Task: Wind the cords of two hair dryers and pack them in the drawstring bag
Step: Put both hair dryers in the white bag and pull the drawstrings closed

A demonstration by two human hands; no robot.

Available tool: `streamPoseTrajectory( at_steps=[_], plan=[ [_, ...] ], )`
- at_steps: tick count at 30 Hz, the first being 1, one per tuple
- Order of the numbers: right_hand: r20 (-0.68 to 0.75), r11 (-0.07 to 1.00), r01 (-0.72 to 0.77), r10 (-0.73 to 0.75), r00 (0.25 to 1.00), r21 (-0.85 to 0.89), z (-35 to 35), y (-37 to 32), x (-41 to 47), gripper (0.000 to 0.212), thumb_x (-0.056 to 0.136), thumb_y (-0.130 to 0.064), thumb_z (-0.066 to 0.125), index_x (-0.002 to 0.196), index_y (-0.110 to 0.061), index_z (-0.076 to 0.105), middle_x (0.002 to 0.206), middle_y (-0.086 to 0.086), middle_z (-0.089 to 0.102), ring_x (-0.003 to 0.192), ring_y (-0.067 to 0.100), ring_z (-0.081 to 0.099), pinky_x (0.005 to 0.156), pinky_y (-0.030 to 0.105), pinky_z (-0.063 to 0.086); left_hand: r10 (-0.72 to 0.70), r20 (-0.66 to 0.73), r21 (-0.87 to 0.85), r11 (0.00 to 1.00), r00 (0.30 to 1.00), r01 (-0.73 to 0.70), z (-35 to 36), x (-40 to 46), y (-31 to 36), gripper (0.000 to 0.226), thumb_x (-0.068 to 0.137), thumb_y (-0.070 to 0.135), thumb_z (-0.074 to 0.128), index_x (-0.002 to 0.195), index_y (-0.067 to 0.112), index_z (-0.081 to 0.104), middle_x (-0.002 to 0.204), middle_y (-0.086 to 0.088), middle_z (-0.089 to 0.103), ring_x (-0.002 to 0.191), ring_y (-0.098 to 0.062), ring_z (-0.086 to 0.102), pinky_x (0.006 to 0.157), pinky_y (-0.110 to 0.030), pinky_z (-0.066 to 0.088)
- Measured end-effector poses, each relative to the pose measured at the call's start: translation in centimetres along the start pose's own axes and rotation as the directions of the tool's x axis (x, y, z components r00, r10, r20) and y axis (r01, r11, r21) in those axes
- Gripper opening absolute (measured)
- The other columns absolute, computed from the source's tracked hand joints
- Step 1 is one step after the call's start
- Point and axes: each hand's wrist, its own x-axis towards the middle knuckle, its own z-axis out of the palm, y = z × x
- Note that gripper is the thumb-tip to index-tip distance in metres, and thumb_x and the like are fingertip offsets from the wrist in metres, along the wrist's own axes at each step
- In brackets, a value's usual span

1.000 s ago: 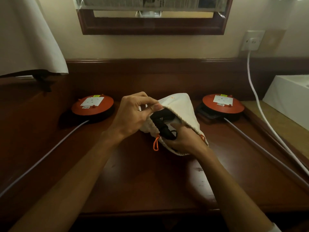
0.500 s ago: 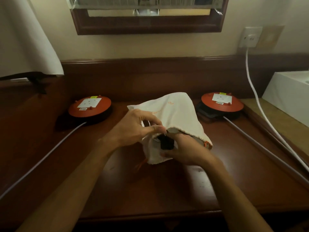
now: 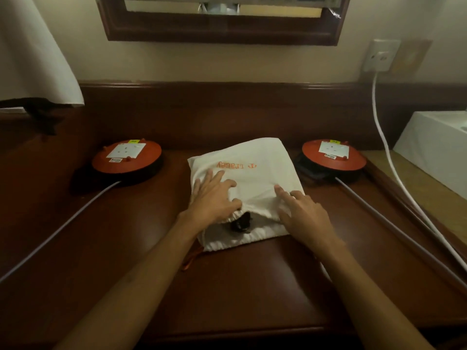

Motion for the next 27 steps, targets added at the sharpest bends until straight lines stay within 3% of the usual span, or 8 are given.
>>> streamPoseTrajectory(
  at_steps=[4,9,12,17,21,24,26,27],
  plan=[
    [-0.004,1.0,0.026,-0.026,1.0,-0.006,0.6,-1.2,-0.2,0.065,0.103,-0.041,0.044,0.159,-0.031,0.013,0.142,0.008,0.048,0.124,0.031,0.05,0.09,0.044,0.048,0.053,-0.047,0.028,0.998,0.997,-0.052,-0.5,-0.1,-0.8,0.052,0.102,0.04,0.05,0.152,0.03,0.041,0.173,-0.007,0.01,0.159,-0.027,-0.005,0.127,-0.048,-0.001],
    [-0.032,0.997,0.067,-0.068,0.997,-0.029,1.7,-2.2,-2.0,0.077,0.097,-0.064,0.04,0.159,-0.027,0.014,0.14,0.008,0.049,0.125,0.028,0.049,0.094,0.041,0.047,0.098,-0.066,0.024,0.995,0.993,-0.096,1.8,-3.9,-0.9,0.07,0.092,0.074,0.044,0.153,0.042,0.035,0.173,0.002,0.0,0.159,-0.023,-0.01,0.128,-0.05,-0.002],
    [-0.062,0.995,0.096,-0.096,0.993,-0.015,2.3,-2.2,-2.6,0.08,0.095,-0.067,0.041,0.16,-0.031,0.013,0.14,0.005,0.048,0.124,0.027,0.046,0.091,0.04,0.05,0.113,-0.122,0.006,0.994,0.986,-0.113,2.3,-3.1,-2.9,0.064,0.093,0.066,0.053,0.151,0.04,0.04,0.173,0.001,0.006,0.159,-0.024,-0.004,0.128,-0.047,0.004],
    [-0.016,0.994,0.109,-0.109,0.994,0.015,2.6,-2.1,-2.4,0.07,0.102,-0.059,0.03,0.16,-0.039,-0.003,0.153,0.006,0.038,0.136,0.028,0.034,0.105,0.042,0.04,0.15,-0.209,-0.05,0.985,0.966,-0.164,2.5,-2.1,-4.3,0.065,0.096,0.059,0.056,0.152,0.03,0.043,0.172,-0.002,0.016,0.159,-0.023,0.004,0.126,-0.042,0.008],
    [-0.067,0.981,0.055,-0.044,0.997,0.184,2.6,-0.6,-3.3,0.069,0.099,-0.053,0.048,0.158,-0.028,0.023,0.151,0.008,0.036,0.137,0.026,0.032,0.11,0.04,0.04,0.093,-0.233,-0.146,0.981,0.968,-0.13,2.0,-4.3,-5.6,0.085,0.083,0.075,0.059,0.156,0.038,0.033,0.171,0.001,0.016,0.159,-0.021,0.006,0.126,-0.048,0.008],
    [-0.196,0.978,-0.069,0.108,0.975,0.195,2.6,1.6,-5.7,0.05,0.09,-0.056,0.063,0.121,-0.018,0.052,0.122,0.003,0.045,0.114,0.02,0.039,0.09,0.034,0.048,-0.111,-0.197,-0.276,0.96,0.974,0.054,1.5,-7.4,-9.0,0.085,0.082,0.056,0.077,0.154,0.035,0.037,0.162,0.002,0.034,0.15,-0.024,0.031,0.118,-0.044,0.032],
    [-0.226,0.976,-0.062,0.111,0.968,0.211,2.7,2.2,-7.4,0.031,0.092,-0.049,0.063,0.092,-0.019,0.054,0.096,-0.004,0.048,0.091,0.016,0.043,0.073,0.028,0.041,-0.157,-0.255,-0.287,0.954,0.954,0.081,1.3,-9.1,-10.8,0.049,0.087,0.033,0.08,0.132,0.024,0.062,0.13,-0.001,0.06,0.121,-0.023,0.059,0.095,-0.03,0.047],
    [-0.202,0.967,-0.049,0.101,0.974,0.249,2.6,2.3,-7.8,0.027,0.095,-0.044,0.06,0.085,-0.019,0.054,0.087,-0.007,0.049,0.084,0.015,0.045,0.067,0.027,0.039,-0.145,-0.299,-0.267,0.962,0.943,0.063,1.2,-9.6,-11.3,0.026,0.088,0.025,0.079,0.113,0.021,0.071,0.11,0.001,0.065,0.1,-0.018,0.065,0.082,-0.022,0.046]
  ],
)
